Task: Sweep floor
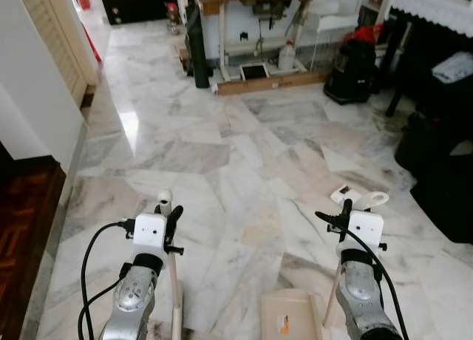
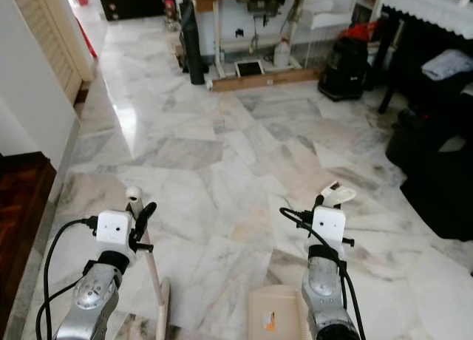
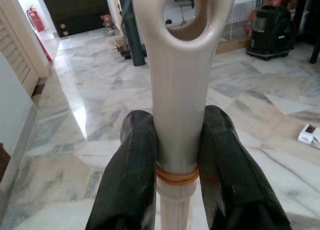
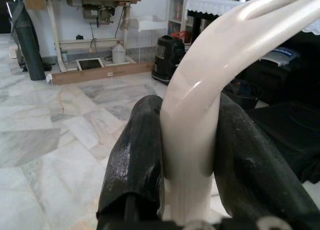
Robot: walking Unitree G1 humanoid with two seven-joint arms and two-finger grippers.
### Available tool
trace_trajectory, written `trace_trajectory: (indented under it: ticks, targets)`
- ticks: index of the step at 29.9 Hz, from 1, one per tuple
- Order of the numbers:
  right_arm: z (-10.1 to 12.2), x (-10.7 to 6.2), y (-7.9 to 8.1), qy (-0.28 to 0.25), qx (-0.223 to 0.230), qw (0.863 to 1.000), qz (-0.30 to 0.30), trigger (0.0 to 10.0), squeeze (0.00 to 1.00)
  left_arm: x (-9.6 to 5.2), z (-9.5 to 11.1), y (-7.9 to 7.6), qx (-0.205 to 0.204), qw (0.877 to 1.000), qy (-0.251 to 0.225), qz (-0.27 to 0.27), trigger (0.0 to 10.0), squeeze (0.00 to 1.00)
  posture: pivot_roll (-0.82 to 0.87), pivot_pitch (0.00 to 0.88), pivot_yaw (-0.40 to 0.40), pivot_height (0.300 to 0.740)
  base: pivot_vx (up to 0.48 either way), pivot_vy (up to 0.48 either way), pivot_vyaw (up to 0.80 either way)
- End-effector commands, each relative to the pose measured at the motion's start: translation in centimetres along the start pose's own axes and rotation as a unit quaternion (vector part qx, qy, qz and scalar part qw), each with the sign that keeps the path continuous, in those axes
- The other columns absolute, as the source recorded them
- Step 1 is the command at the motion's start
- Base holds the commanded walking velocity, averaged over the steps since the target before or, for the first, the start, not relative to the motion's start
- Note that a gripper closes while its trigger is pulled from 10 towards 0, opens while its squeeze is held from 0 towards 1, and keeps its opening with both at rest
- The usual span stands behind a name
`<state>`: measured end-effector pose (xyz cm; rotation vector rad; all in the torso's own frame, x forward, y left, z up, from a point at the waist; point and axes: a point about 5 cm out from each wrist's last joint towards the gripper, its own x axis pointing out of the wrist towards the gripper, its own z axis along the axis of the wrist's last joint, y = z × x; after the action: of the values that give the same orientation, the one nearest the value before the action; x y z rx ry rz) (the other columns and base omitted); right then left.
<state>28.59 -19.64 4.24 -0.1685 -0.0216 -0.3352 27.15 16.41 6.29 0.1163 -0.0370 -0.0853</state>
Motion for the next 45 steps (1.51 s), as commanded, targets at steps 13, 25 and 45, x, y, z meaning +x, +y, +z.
trace_trajectory:
  ticks: [13,25,45]
  targets:
    - [0.8,0.5,0.0,-0.022,0.002,1.000,-0.001,10.0,0.00,0.5,0.5,0.1,0.006,1.000,-0.010,-0.006,10.0,0.00,0.09,0.000,0.050,0.740,0.280,0.000,-0.19]
    - [0.9,0.7,-0.1,-0.022,0.005,1.000,-0.003,10.0,0.00,0.8,0.7,0.1,0.005,1.000,-0.012,-0.006,10.0,0.00,0.09,0.000,0.046,0.740,0.285,0.000,0.00]
    - [1.4,1.1,0.3,-0.028,0.005,1.000,0.003,10.0,0.00,1.3,0.9,0.3,0.002,1.000,-0.017,0.003,10.0,0.00,0.09,0.000,0.043,0.740,0.286,0.000,-0.27]
